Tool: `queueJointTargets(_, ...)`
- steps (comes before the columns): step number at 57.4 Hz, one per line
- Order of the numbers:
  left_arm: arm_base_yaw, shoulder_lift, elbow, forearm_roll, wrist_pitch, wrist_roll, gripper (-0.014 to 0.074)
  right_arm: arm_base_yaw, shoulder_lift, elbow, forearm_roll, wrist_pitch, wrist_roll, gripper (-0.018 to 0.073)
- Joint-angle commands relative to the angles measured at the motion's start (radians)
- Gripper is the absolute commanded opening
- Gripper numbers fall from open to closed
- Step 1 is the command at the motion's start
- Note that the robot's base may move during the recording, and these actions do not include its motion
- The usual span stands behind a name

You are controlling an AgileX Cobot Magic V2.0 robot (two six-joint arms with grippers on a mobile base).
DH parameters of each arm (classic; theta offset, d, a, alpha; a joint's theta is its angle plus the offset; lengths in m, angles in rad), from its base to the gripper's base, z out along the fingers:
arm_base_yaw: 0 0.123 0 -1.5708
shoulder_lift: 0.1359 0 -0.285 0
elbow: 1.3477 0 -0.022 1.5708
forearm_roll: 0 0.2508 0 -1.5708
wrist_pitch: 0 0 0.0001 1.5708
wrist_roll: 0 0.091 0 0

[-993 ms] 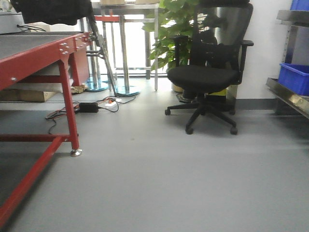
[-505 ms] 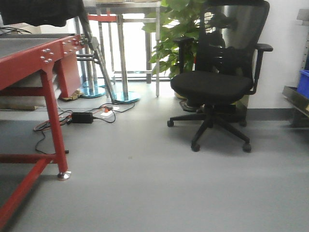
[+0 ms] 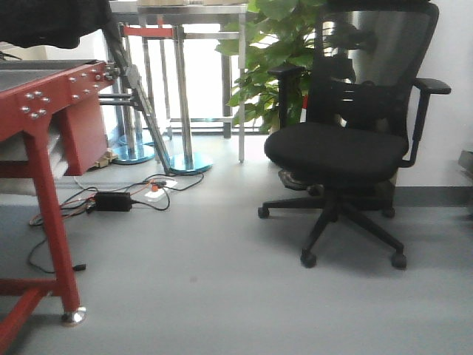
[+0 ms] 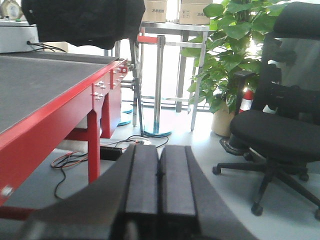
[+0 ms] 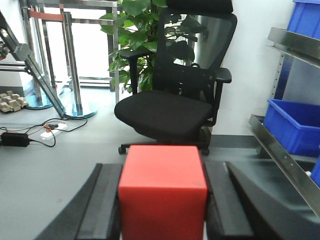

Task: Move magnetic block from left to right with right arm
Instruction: 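Turn the base past the chair and plant toward the other table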

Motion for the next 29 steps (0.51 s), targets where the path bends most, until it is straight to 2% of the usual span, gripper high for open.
queueJointTargets(1, -0.006, -0.007, 0.001, -0.005, -0.091, 0.002, -0.0126, -0.007, 0.014, -0.030, -0.012, -0.087, -0.005, 0.0253)
queueJointTargets(29, -0.006, -0.007, 0.001, -0.005, -0.091, 0.002, -0.0126, -0.007, 0.014, -0.030, -0.012, -0.087, -0.005, 0.0253)
